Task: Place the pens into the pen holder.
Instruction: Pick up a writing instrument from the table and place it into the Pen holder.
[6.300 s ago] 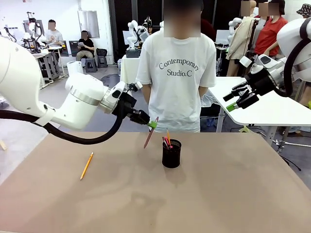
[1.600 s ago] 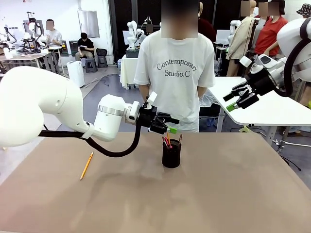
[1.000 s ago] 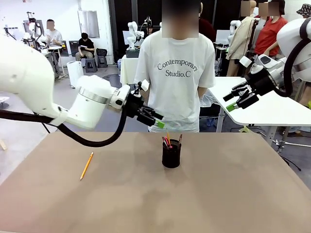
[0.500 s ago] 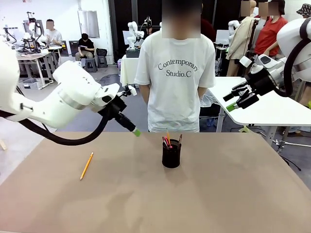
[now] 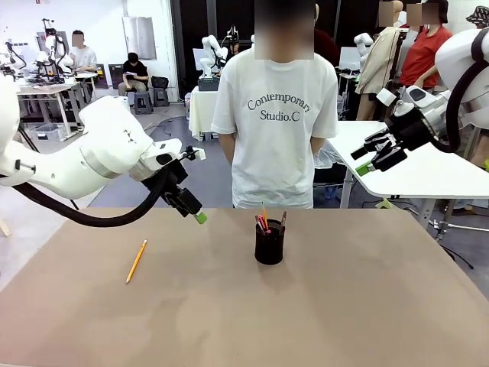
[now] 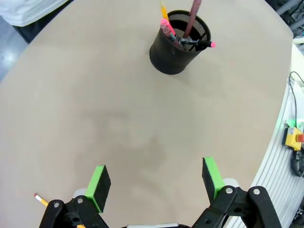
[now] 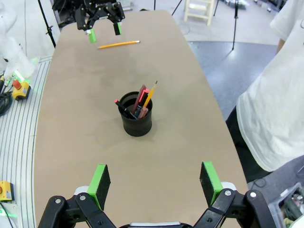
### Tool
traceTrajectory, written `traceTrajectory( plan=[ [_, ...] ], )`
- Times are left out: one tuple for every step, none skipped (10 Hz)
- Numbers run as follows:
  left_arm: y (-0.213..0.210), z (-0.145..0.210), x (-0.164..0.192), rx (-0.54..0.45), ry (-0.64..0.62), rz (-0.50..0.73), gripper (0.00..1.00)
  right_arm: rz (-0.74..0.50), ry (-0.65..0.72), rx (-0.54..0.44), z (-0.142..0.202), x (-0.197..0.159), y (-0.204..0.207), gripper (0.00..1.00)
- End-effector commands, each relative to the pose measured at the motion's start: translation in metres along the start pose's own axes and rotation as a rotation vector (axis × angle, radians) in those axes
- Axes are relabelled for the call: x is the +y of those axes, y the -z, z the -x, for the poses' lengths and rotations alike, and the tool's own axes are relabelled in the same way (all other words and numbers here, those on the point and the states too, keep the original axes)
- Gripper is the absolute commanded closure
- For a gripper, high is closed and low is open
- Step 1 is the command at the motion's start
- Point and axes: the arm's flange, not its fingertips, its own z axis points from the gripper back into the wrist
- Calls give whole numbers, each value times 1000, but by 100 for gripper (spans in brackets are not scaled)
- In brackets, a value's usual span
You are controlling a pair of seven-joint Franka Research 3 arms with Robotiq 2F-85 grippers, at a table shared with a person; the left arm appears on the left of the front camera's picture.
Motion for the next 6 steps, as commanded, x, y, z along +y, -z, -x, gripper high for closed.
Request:
traceTrajectory(
  plan=[
    [-1,-1,-1,-18,33,4,0,3,-4,0,-2,0,-1,0],
    [-1,-1,-1,-18,33,4,0,3,-4,0,-2,0,-1,0],
    [-1,-1,-1,-18,33,4,0,3,-4,0,-2,0,-1,0],
    [1,-2,-3,-1,12,2,0,3,-4,0,-2,0,-1,0],
    [2,3,2,87,-80,-78,0,3,-4,0,-2,0,-1,0],
    [0,8,7,168,-151,-170,0,3,-4,0,-2,0,-1,0]
  ],
)
